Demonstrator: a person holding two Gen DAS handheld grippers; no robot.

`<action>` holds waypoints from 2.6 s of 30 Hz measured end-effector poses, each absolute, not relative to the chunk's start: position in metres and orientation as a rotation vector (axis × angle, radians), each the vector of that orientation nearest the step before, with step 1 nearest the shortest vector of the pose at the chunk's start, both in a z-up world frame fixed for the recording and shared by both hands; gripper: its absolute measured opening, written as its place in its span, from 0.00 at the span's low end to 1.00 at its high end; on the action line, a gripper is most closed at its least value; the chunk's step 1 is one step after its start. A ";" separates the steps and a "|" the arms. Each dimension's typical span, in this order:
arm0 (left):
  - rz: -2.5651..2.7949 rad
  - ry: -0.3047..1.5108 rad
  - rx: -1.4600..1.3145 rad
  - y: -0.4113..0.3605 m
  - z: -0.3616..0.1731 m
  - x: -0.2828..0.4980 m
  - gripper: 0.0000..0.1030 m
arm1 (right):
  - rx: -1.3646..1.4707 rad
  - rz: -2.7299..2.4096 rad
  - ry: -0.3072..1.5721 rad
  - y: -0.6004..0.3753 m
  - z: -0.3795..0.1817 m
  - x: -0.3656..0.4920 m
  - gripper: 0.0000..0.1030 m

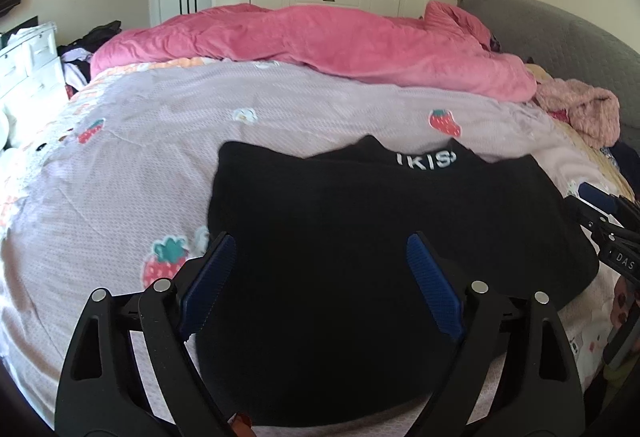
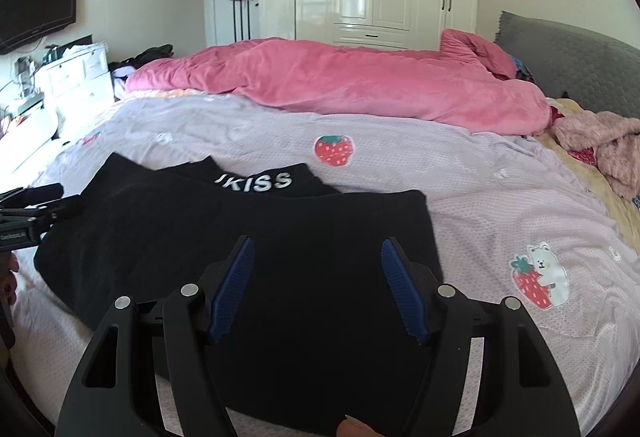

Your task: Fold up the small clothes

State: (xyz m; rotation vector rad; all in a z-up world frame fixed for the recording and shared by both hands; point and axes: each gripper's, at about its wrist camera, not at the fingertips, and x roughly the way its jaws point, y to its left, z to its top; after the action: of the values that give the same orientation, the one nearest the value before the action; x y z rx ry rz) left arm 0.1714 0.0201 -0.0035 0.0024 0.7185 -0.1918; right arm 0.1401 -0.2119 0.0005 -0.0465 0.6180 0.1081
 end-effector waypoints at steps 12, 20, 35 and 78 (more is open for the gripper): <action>-0.180 0.849 0.089 0.000 -0.038 0.165 0.81 | -0.055 0.134 0.731 -0.196 -0.026 0.138 0.63; -0.181 0.841 0.091 0.001 -0.044 0.161 0.81 | 0.013 0.143 0.824 -0.203 -0.047 0.144 0.69; -0.176 0.838 0.066 0.002 -0.043 0.148 0.81 | 0.020 0.121 0.819 -0.204 -0.047 0.140 0.72; -0.166 0.795 -0.082 0.046 0.000 0.084 0.91 | 0.098 0.177 0.707 -0.196 -0.012 0.070 0.96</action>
State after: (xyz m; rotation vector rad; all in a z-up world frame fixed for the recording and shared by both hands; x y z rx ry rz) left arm 0.0841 0.0464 0.0000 -0.0818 0.7948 -0.1660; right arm 0.0700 -0.1958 -0.0122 0.0977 0.7071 0.1771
